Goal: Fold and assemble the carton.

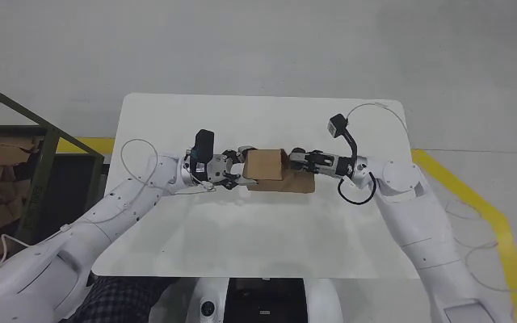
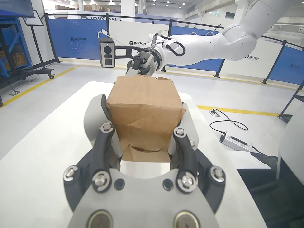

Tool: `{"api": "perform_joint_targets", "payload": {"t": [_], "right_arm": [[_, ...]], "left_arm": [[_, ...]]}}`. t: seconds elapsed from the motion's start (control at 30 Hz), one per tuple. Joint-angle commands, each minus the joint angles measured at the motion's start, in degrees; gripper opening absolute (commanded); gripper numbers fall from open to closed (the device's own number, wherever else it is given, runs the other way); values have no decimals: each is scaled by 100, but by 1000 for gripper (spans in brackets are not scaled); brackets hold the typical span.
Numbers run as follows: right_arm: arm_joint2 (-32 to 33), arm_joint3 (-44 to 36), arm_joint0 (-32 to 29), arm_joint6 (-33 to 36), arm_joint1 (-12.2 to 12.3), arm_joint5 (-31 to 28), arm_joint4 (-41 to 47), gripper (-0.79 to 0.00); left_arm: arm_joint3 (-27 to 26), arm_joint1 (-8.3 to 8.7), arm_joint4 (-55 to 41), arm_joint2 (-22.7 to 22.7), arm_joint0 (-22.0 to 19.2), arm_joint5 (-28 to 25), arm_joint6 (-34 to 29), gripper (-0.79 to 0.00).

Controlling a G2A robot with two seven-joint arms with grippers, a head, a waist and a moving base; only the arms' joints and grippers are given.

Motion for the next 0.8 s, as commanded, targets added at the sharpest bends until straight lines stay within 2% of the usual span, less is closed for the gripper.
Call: {"api": "perform_joint_targets", "payload": {"t": [0.0,0.2,0.37,0.53,0.63,0.77], "right_arm": [[-45,-33,-7,75,-4,-6,48,-785],[62,-61,-25,-39,20,-126,112,-785],[778,-397,-431,-316,180,-136,35,-785],[1451,-716,-1075,-698,317,191,-23,-785],[1494,-595,-1249,-756,339,456,-21,-785],[1232,-146,-1153,-742,295,569,136,-785]], "left_arm": [[-15,2,-18,4,-5,-9,-9,-413],[-43,-3,-45,23,-31,-22,-22,-413],[8,-12,-119,16,-72,-30,-29,-409],[-7,2,-234,-48,-108,-7,-6,-406],[-52,17,-289,-102,-138,-5,-4,-413],[-145,32,-324,-148,-144,0,0,-416]]}}
